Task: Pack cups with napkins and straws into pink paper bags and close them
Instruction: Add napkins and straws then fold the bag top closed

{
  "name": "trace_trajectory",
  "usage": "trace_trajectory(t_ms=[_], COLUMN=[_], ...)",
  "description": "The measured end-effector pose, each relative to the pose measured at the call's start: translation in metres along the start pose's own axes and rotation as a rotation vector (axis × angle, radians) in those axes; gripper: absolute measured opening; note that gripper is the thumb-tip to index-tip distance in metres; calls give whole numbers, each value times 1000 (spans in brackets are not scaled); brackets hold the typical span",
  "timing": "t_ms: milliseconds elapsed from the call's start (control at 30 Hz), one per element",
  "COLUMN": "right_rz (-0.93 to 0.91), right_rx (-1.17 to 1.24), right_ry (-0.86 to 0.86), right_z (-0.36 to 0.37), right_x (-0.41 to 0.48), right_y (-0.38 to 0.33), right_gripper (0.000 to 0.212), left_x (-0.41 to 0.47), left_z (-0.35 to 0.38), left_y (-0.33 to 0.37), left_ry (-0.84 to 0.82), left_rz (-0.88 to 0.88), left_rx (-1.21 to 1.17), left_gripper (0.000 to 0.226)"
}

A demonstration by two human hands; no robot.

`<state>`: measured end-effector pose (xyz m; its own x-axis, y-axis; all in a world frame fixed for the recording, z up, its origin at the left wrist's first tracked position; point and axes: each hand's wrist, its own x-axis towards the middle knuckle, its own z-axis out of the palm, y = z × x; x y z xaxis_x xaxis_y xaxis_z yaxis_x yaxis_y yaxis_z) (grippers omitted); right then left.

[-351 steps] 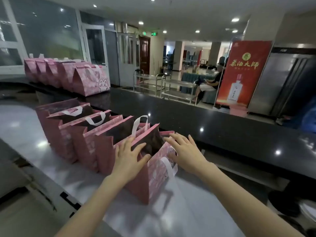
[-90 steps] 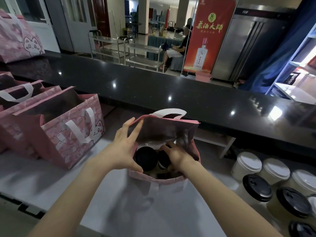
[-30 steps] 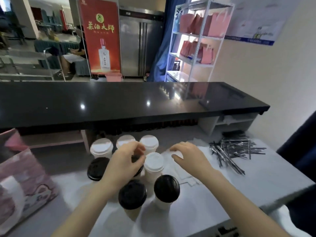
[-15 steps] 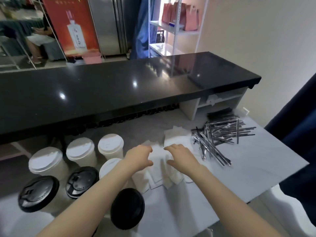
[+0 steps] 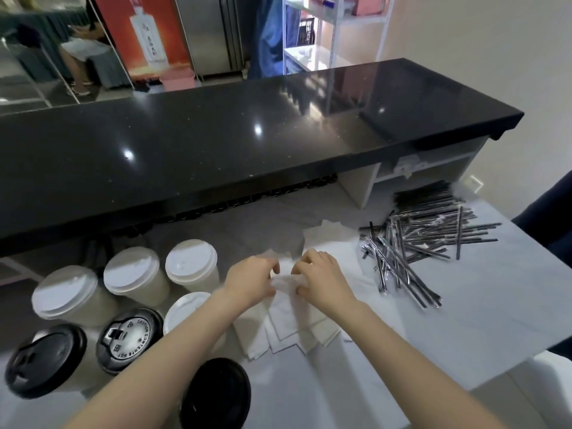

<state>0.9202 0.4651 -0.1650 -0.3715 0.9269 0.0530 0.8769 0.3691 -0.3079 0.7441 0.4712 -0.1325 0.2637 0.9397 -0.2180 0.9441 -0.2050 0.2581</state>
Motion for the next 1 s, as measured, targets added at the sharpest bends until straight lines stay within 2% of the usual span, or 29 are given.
trace_trajectory(t_ms=[100, 233, 367, 500, 667, 1000], right_rz=[-6, 56, 16, -36, -166, -492], right_rx=[67, 191, 274, 422, 509, 623], right_ry=[39, 44, 119, 238, 320, 224], right_z=[-11, -29, -55, -86, -123, -120], right_x=[-8, -23, -36, -38, -26, -3], right_y=[-3, -13, -27, -59, -140, -378], right_gripper=[16, 11, 9, 6, 17, 18], left_x=[-10, -26, -50, -91, -159, -354], left_z=[-9, -22, -39, -69, -115, -171], left_y=[0, 4, 0, -17, -57, -208], left_ry=[7, 32, 172, 386, 650, 928], left_rz=[80, 136, 139, 186, 177, -93], left_rx=[-39, -48, -186, -314, -434, -373], left_gripper=[33, 15, 9, 5, 5, 14])
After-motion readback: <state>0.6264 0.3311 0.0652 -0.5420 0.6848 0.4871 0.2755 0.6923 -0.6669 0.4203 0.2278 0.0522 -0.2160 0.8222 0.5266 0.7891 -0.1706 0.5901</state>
